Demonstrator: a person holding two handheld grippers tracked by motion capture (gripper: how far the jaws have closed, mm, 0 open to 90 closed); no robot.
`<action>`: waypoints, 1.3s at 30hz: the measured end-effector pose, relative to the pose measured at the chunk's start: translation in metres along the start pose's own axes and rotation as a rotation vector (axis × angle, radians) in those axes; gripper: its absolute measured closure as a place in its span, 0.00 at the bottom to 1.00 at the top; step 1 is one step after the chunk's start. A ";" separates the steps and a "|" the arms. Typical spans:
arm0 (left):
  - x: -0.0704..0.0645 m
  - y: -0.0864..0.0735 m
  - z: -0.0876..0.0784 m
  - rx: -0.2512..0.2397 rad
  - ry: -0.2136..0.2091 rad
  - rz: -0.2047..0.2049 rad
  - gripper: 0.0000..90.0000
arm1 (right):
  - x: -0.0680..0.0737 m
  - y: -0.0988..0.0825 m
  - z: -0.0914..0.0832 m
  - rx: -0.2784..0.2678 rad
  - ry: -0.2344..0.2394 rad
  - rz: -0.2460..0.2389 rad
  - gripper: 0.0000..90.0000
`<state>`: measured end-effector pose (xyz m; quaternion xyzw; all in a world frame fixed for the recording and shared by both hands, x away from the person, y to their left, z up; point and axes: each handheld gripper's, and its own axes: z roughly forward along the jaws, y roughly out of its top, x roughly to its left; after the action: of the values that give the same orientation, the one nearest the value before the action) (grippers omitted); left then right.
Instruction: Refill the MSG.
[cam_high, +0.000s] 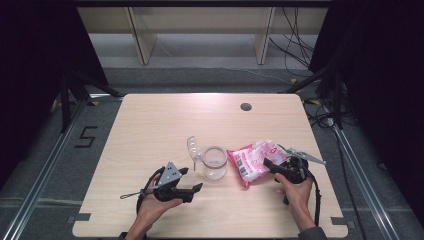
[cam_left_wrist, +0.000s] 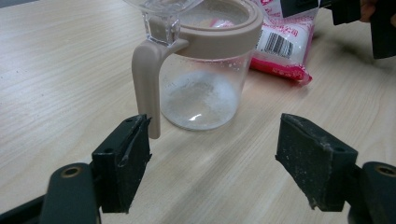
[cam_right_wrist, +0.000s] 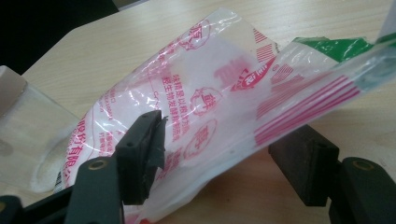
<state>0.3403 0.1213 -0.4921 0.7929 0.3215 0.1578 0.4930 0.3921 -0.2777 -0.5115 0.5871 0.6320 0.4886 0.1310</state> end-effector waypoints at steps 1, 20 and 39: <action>0.000 0.000 0.000 0.000 -0.001 -0.001 0.28 | 0.001 0.001 0.000 0.006 -0.001 0.015 0.41; -0.001 0.000 0.000 -0.001 -0.003 -0.002 0.28 | -0.003 0.004 0.009 -0.002 -0.002 -0.052 0.85; -0.003 0.000 0.000 -0.001 0.000 -0.025 0.28 | 0.003 0.011 0.004 -0.030 0.027 -0.175 1.00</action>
<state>0.3378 0.1193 -0.4917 0.7886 0.3314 0.1518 0.4952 0.4009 -0.2752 -0.5031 0.5211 0.6751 0.4925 0.1734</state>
